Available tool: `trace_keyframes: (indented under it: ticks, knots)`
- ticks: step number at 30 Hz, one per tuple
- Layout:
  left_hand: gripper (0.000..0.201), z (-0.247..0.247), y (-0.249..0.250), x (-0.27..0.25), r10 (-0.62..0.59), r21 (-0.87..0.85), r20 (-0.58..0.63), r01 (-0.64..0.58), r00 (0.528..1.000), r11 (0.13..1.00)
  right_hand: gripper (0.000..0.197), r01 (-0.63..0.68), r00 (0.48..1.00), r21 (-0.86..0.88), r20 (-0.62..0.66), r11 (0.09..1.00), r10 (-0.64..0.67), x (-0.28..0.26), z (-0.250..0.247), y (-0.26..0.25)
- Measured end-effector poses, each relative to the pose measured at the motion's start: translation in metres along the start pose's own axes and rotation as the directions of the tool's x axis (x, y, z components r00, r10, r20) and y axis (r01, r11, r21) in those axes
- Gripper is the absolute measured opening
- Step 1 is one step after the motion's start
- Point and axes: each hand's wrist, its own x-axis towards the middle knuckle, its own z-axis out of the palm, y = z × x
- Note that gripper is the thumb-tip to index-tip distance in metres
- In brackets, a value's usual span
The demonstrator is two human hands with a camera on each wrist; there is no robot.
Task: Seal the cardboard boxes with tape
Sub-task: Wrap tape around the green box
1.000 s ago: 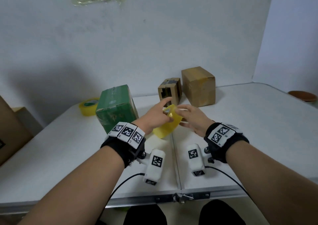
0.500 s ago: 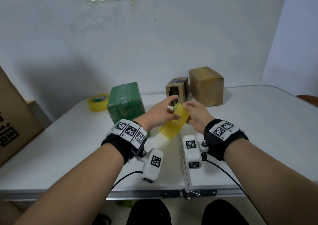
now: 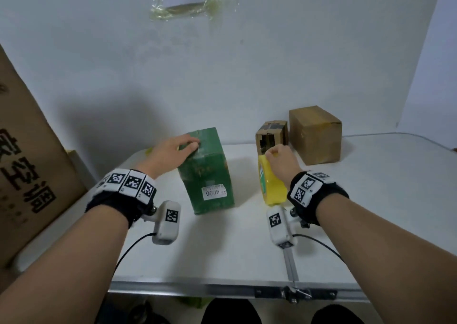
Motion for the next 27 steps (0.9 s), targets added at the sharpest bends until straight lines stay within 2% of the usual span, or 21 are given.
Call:
trace_keyframes:
  ticks: [2, 5, 8, 12, 16, 27]
  knots:
    - [0.044, 0.005, 0.001, -0.01, 0.01, 0.074, 0.089, -0.016, 0.996, 0.997, 0.023, 0.003, 1.0, -0.01, -0.003, 1.0, -0.003, 0.002, 0.002, -0.002]
    - [0.07, 0.018, 0.003, -0.009, 0.078, 0.166, 0.146, -0.102, 0.986, 0.981, 0.023, 0.004, 1.0, -0.015, -0.026, 1.0, -0.005, 0.006, 0.007, 0.0]
    - [0.083, 0.03, 0.002, -0.005, 0.094, 0.281, 0.143, -0.131, 0.985, 0.951, 0.02, 0.007, 0.999, -0.022, -0.046, 1.0, -0.008, 0.008, 0.01, 0.004]
    - [0.087, 0.038, 0.013, 0.001, 0.128, 0.408, 0.057, -0.14, 0.99, 0.902, 0.017, 0.024, 0.998, 0.004, -0.051, 1.0, -0.024, 0.01, 0.01, 0.01]
    - [0.086, 0.048, 0.033, 0.006, 0.115, 0.5, 0.027, -0.113, 0.993, 0.859, 0.017, 0.033, 0.998, 0.0, -0.053, 0.999, -0.033, 0.011, 0.01, 0.012]
    - [0.08, 0.062, 0.05, 0.002, 0.103, 0.624, -0.053, -0.047, 0.993, 0.78, 0.019, 0.046, 0.999, 0.018, -0.024, 0.999, -0.045, 0.006, 0.007, 0.012]
